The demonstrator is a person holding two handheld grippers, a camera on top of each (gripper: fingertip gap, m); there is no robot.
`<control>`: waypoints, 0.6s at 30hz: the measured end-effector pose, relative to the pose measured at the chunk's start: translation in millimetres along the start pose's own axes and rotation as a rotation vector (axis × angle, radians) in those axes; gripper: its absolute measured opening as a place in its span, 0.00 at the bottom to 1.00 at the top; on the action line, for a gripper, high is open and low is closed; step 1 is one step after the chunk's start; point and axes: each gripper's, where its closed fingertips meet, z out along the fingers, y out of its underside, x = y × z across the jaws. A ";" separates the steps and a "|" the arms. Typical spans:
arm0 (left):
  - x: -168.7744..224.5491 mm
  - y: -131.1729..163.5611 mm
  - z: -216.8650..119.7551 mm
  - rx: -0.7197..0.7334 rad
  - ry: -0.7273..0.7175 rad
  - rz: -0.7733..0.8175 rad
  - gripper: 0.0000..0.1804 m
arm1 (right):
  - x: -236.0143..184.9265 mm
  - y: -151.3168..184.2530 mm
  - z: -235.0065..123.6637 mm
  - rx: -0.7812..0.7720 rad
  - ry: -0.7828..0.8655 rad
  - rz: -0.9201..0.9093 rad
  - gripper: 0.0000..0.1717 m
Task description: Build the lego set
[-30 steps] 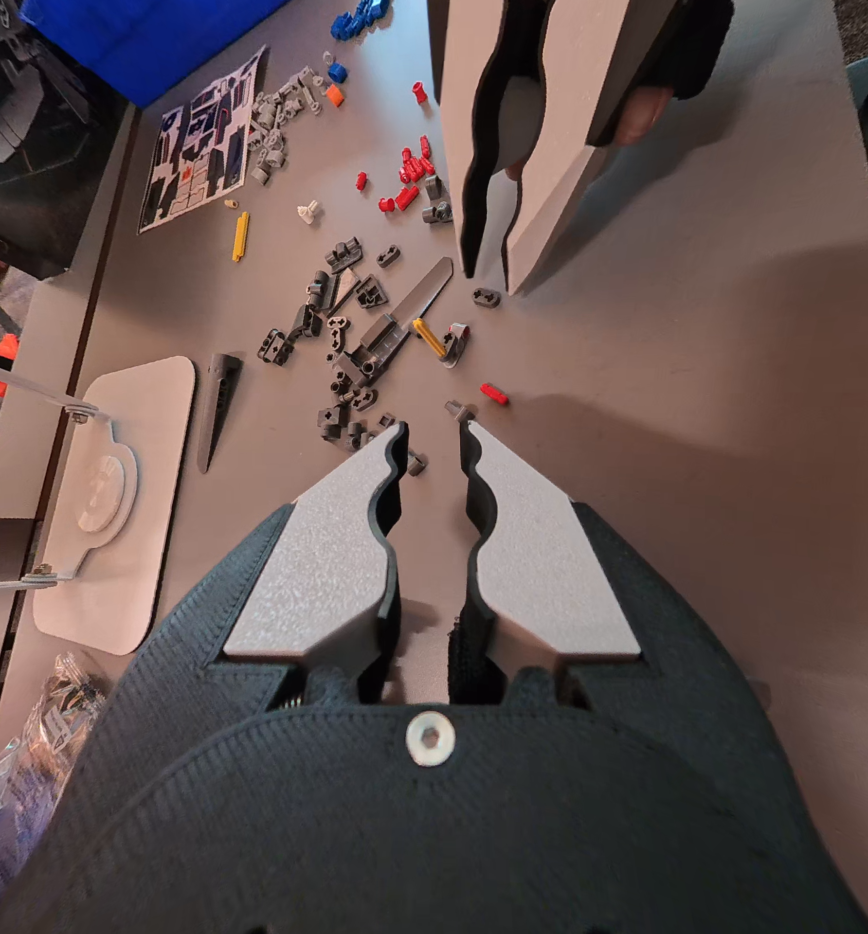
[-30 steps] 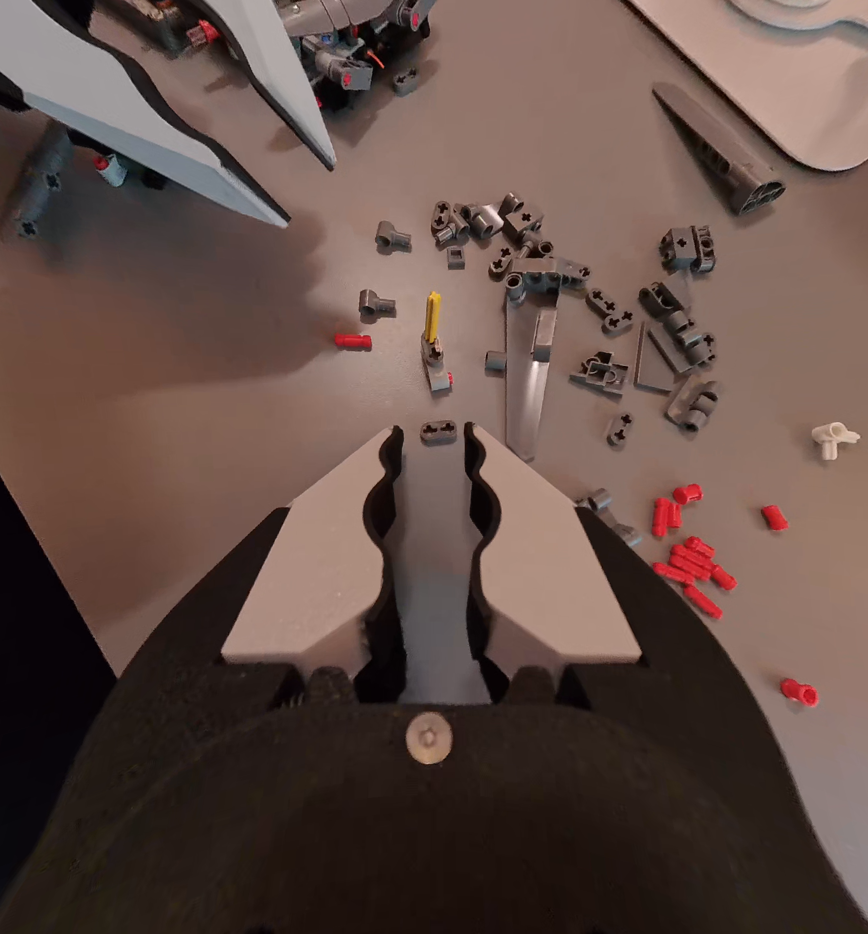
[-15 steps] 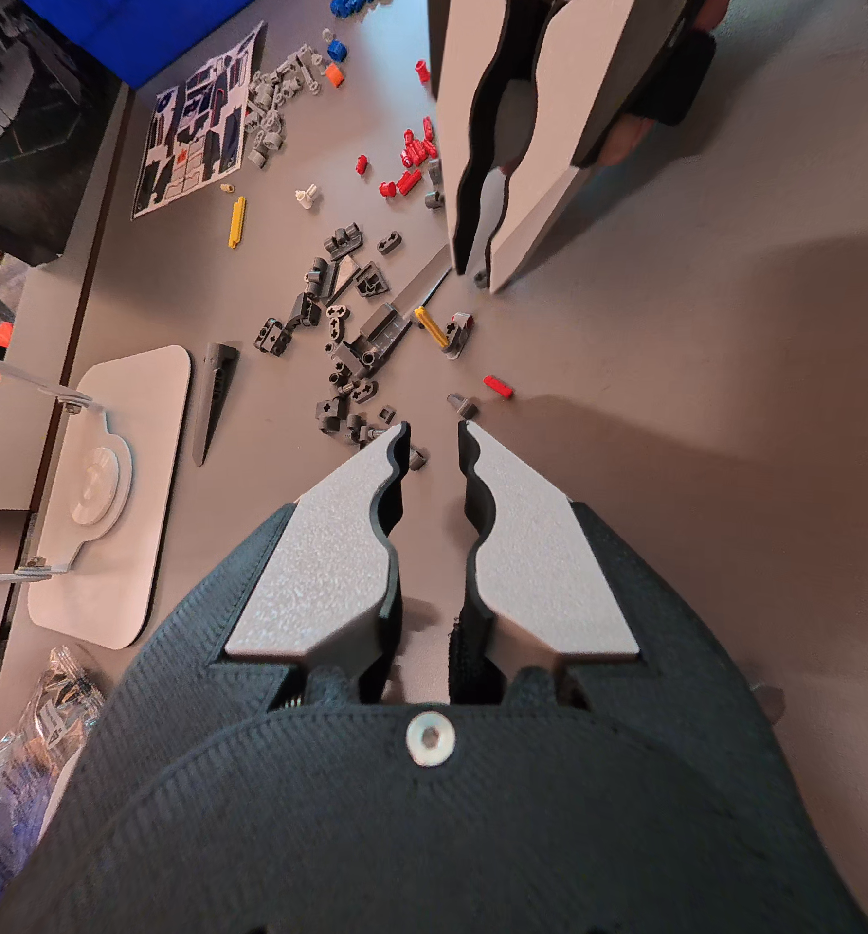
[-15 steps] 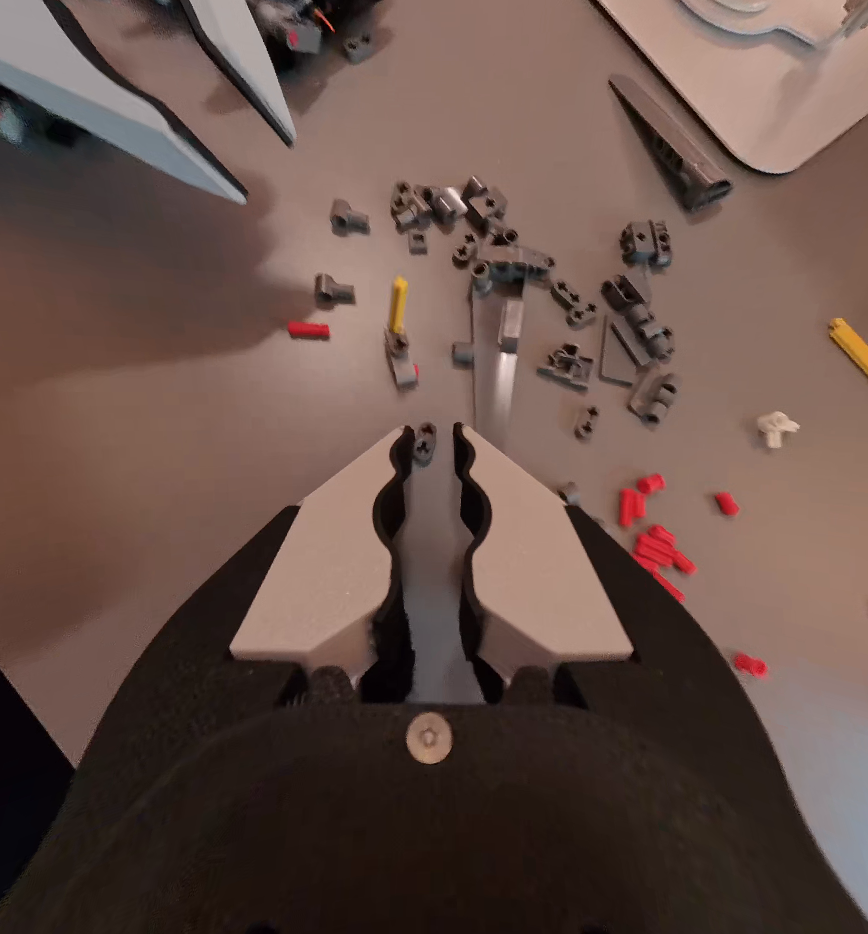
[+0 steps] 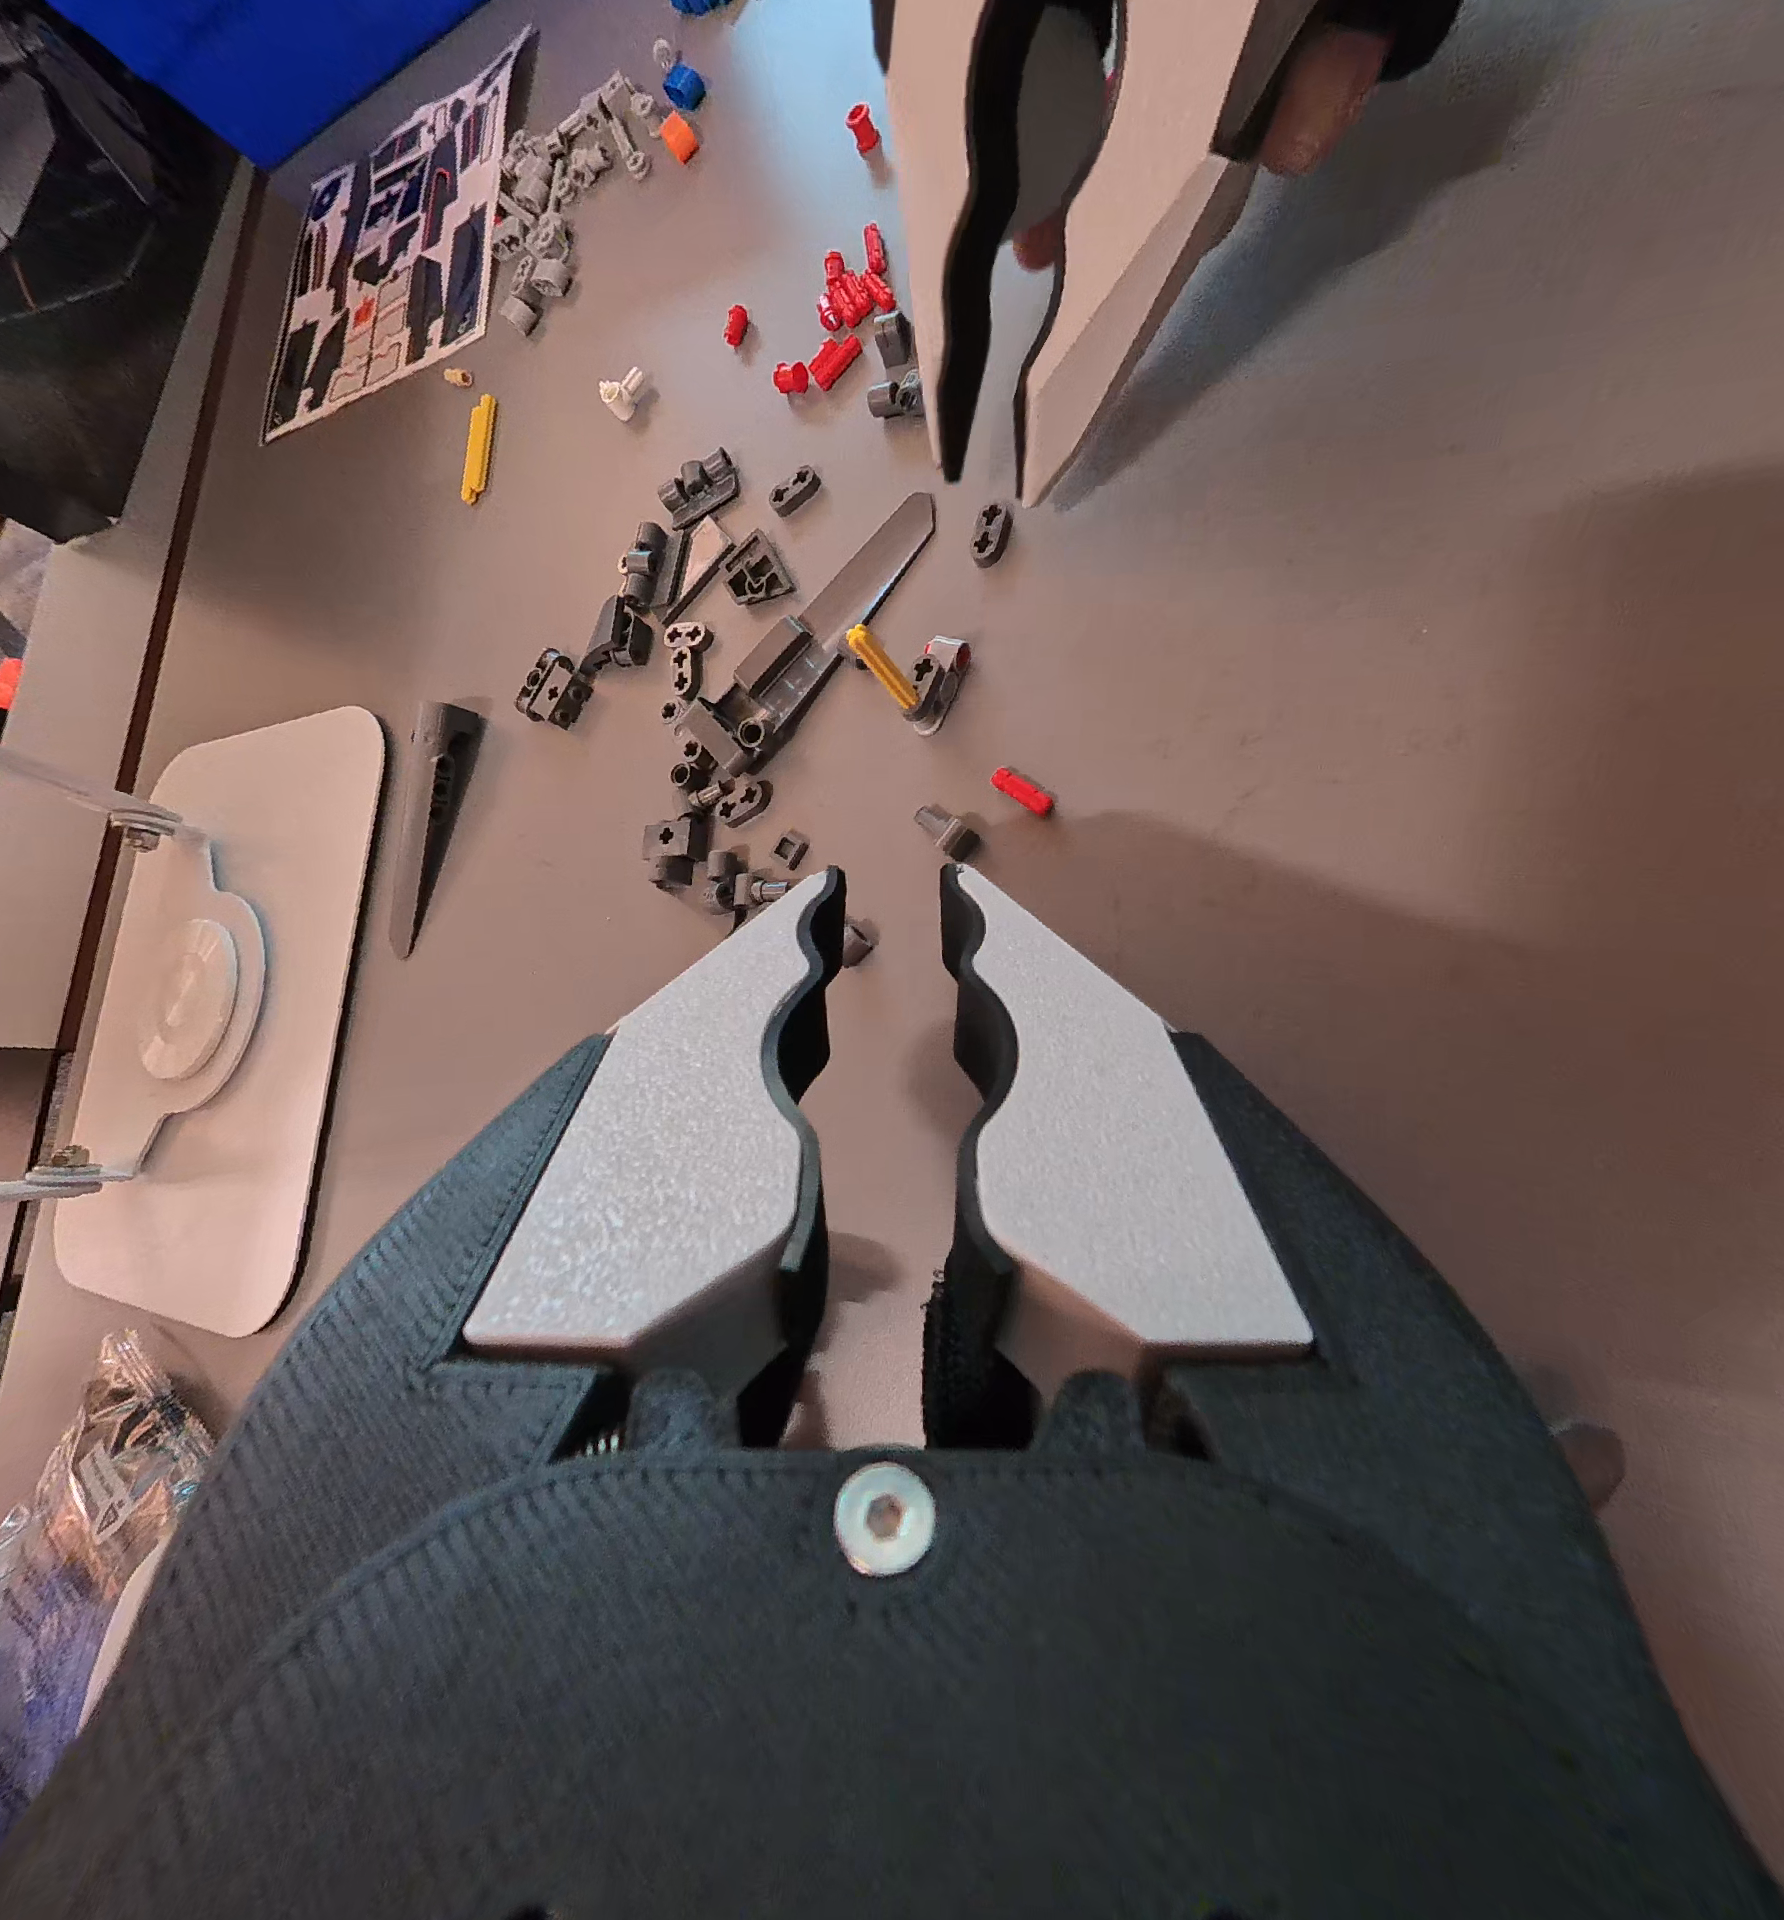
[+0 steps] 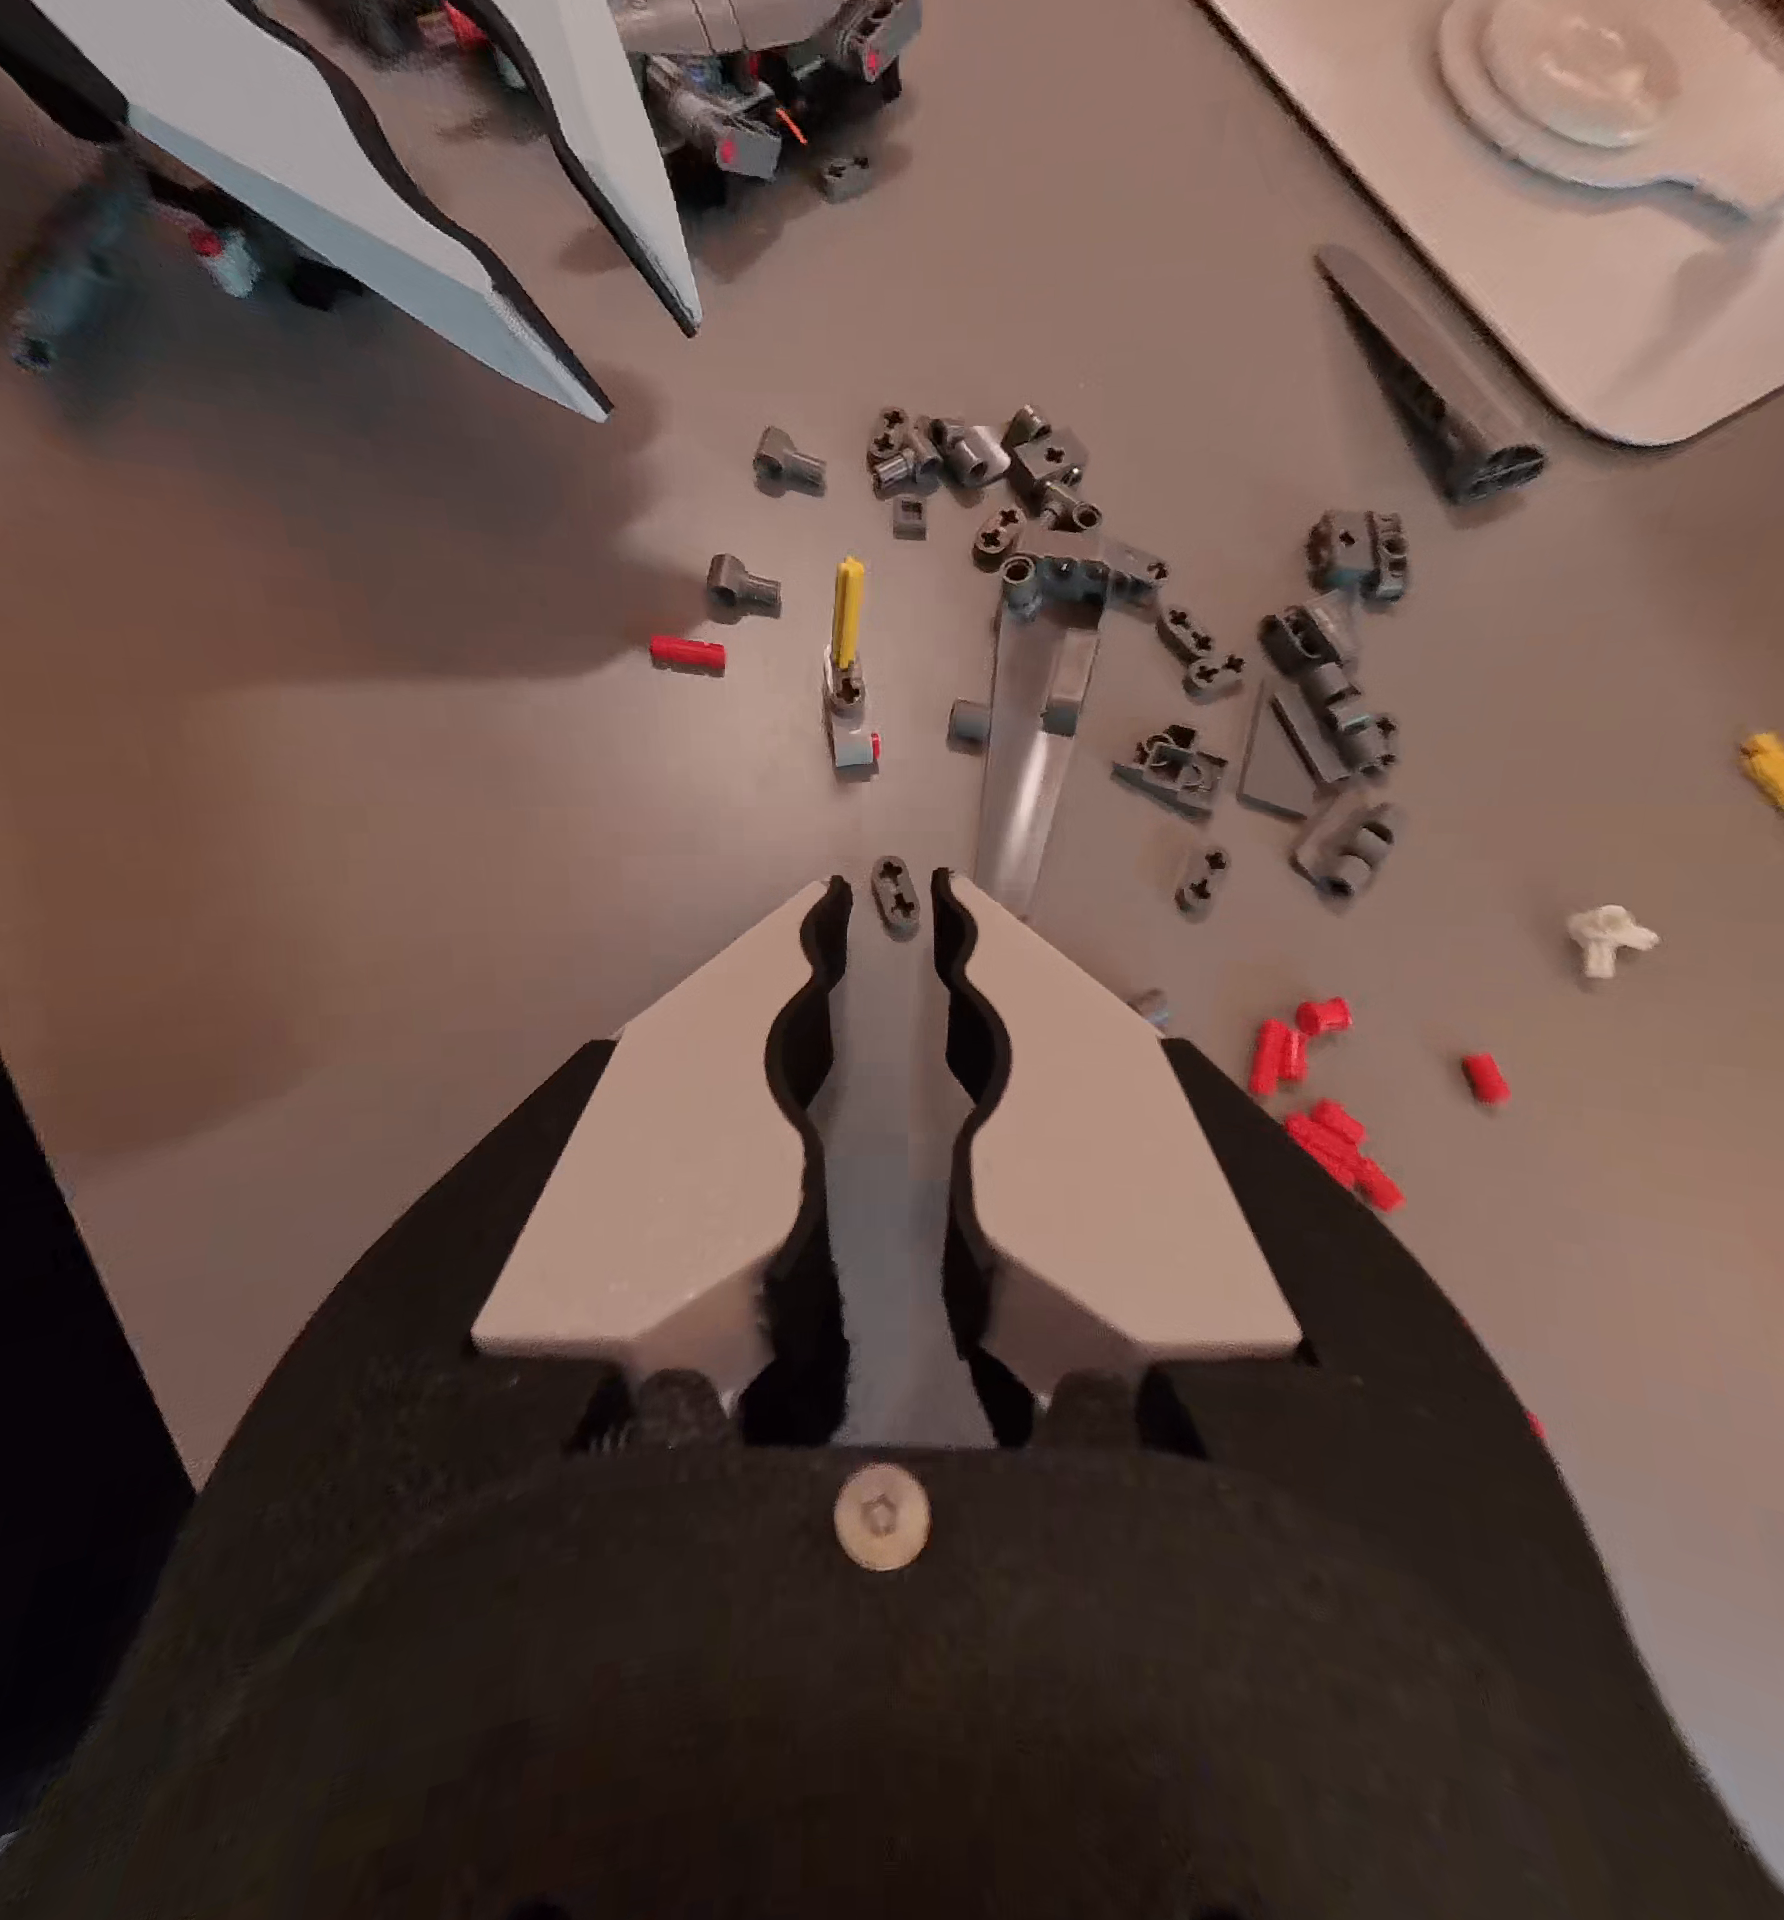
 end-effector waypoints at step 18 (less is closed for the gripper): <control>-6.7 -3.4 3.5 0.023 -0.003 -0.033 0.09 | 5.5 -6.0 2.6 0.021 -0.101 -0.002 0.02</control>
